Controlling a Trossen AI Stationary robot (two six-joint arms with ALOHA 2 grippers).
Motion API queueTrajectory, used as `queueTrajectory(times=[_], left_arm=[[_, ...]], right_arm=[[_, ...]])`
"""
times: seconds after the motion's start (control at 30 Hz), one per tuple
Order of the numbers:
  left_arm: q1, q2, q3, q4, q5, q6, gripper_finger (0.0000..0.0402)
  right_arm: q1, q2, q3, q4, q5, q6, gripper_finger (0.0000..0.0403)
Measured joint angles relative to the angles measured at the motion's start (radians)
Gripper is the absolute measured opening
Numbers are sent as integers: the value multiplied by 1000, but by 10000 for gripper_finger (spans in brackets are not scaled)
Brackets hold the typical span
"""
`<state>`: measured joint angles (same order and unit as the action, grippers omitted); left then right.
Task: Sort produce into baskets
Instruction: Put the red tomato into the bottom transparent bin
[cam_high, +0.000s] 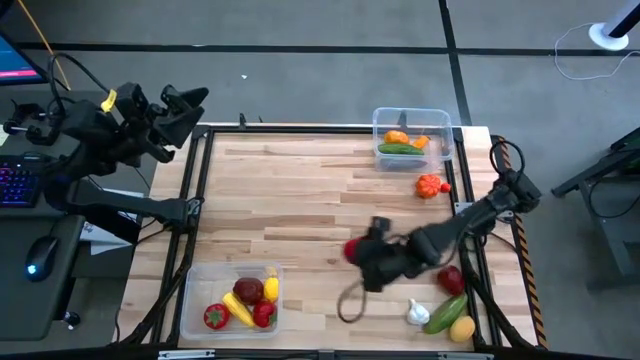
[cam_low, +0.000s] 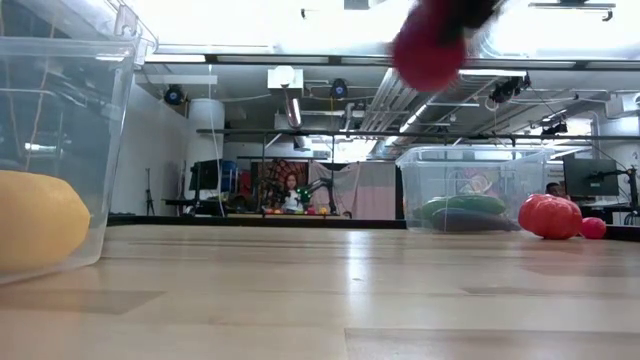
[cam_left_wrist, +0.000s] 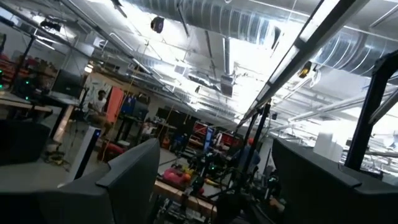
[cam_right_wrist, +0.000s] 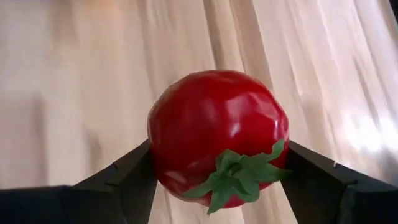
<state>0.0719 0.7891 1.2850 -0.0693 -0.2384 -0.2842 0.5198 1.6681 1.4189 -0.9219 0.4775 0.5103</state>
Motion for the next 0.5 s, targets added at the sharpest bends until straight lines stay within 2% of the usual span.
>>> queueTrajectory(times=[0.1,0.17,0.3,0.37,0.5], left_arm=[[0,6,0,-12,0,-3,300],[0,15,0,-15,0,-11,300],[0,28,0,-14,0,-20,300],[0,32,-1,-13,0,-23,300],[-1,38,-1,-12,-7,-48,300]], right_arm=[[-68,25,-7,258,-38,-187,274],[-112,54,-8,421,-104,-294,274],[-174,137,3,725,-211,-435,275],[-194,189,37,826,-251,-474,275],[-209,295,165,910,-337,-529,275]])
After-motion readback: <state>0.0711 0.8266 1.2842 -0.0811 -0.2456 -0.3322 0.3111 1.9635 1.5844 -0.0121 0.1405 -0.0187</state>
